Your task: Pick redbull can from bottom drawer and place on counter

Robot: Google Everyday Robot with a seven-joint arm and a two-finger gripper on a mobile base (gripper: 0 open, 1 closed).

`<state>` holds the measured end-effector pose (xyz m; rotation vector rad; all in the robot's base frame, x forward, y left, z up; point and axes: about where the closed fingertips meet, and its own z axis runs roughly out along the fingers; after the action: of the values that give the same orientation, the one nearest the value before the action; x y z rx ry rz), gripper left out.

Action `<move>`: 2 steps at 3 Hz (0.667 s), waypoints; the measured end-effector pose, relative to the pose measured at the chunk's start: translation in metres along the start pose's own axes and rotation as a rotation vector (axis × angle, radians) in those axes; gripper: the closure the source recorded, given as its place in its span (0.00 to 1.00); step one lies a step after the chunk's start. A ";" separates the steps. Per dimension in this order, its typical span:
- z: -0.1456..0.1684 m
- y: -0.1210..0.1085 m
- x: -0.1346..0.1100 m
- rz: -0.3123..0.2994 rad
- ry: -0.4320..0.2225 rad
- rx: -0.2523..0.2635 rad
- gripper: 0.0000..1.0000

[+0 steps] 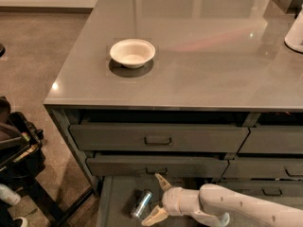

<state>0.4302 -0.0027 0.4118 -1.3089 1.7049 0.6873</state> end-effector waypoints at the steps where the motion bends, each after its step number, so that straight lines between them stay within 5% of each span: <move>1: 0.020 0.008 0.025 0.043 0.009 0.003 0.00; 2: 0.047 0.014 0.056 0.065 -0.002 -0.016 0.00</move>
Offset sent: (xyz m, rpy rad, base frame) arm -0.0025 0.0239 -0.1215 0.0431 0.0880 -0.0170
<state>0.4258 0.0133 0.3393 -1.2678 1.7507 0.7406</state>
